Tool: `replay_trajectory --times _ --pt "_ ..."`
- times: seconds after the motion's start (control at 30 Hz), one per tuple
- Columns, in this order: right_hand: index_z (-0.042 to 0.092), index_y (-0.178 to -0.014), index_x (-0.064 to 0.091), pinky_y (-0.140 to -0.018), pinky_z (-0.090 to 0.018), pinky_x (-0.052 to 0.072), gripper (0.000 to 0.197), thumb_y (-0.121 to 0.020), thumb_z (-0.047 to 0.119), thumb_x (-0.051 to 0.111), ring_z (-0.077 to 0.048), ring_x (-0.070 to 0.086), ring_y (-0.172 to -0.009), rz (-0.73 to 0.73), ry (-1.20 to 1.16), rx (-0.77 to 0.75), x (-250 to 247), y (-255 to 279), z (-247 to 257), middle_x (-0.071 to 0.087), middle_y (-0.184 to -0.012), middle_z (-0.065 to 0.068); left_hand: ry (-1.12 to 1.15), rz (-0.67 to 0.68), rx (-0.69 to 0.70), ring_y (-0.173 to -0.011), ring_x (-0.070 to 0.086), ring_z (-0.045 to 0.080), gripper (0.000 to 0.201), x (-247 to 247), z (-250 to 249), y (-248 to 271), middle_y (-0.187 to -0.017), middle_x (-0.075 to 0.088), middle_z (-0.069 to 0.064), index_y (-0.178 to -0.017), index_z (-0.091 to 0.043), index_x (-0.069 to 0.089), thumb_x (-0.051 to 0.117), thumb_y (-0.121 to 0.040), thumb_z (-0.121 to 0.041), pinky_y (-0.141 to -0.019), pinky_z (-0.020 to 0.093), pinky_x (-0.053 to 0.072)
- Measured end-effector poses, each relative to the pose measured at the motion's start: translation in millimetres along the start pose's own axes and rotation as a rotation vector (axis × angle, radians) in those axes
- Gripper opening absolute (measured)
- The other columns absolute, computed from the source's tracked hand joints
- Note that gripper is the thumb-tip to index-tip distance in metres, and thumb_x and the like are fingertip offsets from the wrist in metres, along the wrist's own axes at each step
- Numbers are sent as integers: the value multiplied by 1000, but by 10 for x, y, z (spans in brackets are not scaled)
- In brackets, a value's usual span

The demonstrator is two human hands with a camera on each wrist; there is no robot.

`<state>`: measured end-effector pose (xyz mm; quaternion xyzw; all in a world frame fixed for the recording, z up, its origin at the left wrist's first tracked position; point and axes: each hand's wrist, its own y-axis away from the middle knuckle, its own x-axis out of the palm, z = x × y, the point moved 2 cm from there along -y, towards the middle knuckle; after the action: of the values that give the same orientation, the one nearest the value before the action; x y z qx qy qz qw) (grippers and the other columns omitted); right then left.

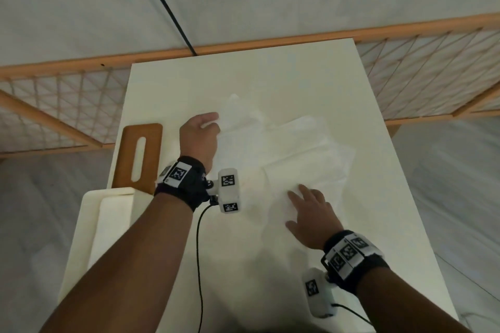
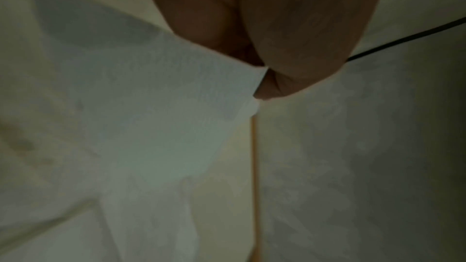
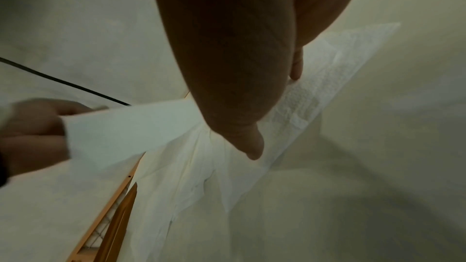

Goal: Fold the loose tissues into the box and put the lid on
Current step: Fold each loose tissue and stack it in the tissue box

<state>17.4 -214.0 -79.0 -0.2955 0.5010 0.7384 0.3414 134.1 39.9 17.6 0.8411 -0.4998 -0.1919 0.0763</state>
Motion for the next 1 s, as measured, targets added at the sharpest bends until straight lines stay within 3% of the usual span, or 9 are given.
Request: replay_trajectory --times 0.17,0.23,0.37,0.43,0.5,0.6,0.73,0.83,1.0 --pt "27 -156 25 -118 -46 28 75 -92 53 56 -31 13 -149 23 0 32 -161 -144 53 10 -166 -2 186 243 127 -108 67 24 31 -253 -533 435 -116 71 5 -92 -25 75 74 -70 -4 -91 37 55" --pt "26 -153 35 -119 -45 26 72 -92 56 57 -30 18 -149 -5 -118 47 -299 -145 97 16 -165 -3 240 344 153 -108 68 22 34 -397 -689 646 -113 71 3 -97 -18 72 72 -75 8 -92 37 54" --pt "29 -132 63 -119 -44 30 59 -83 62 61 -16 43 -140 -154 -1100 -57 -790 67 314 48 -150 7 339 483 195 -106 66 22 42 -737 -832 980 -112 70 3 -106 -15 67 67 -70 6 -83 30 55" --pt "23 -133 61 -116 -48 33 75 -75 70 64 -17 49 -136 -96 -1565 -210 -1080 235 484 57 -144 3 358 528 192 -105 67 21 54 -886 -804 1054 -111 70 3 -120 -15 61 65 -70 7 -82 30 56" --pt "17 -139 54 -114 -47 33 96 -67 79 67 -20 46 -140 -34 -1735 -391 -1345 369 640 55 -146 -2 331 537 142 -103 68 20 74 -997 -721 1073 -107 72 2 -136 -20 50 66 -70 8 -80 32 57" --pt "20 -120 70 -108 -43 42 61 -72 56 79 -23 56 -128 -59 -1625 -550 -1556 590 858 66 -130 -5 266 520 46 -101 70 16 93 -1120 -573 1089 -105 74 -5 -146 -22 40 77 -66 7 -78 31 57" --pt "12 -105 78 -103 -50 48 25 -80 8 74 -31 68 -112 -206 -1385 -456 -1483 765 938 73 -115 -14 276 473 -72 -97 71 20 60 -1222 -429 1182 -111 73 5 -132 -9 58 71 -73 -12 -77 31 60" --pt "11 -103 77 -99 -51 52 18 -89 4 69 -28 71 -105 -296 -1298 -392 -1428 872 939 76 -108 -11 293 582 -149 -101 70 28 37 -1272 -301 1321 -113 72 15 -116 -5 66 74 -80 -6 -79 35 61" --pt "9 -112 73 -95 -50 53 24 -88 7 70 -30 71 -106 -198 -1245 -381 -1348 1014 885 75 -111 -12 210 545 -34 -103 71 28 54 -1319 -180 1428 -112 73 14 -134 -23 55 64 -88 4 -79 33 59"
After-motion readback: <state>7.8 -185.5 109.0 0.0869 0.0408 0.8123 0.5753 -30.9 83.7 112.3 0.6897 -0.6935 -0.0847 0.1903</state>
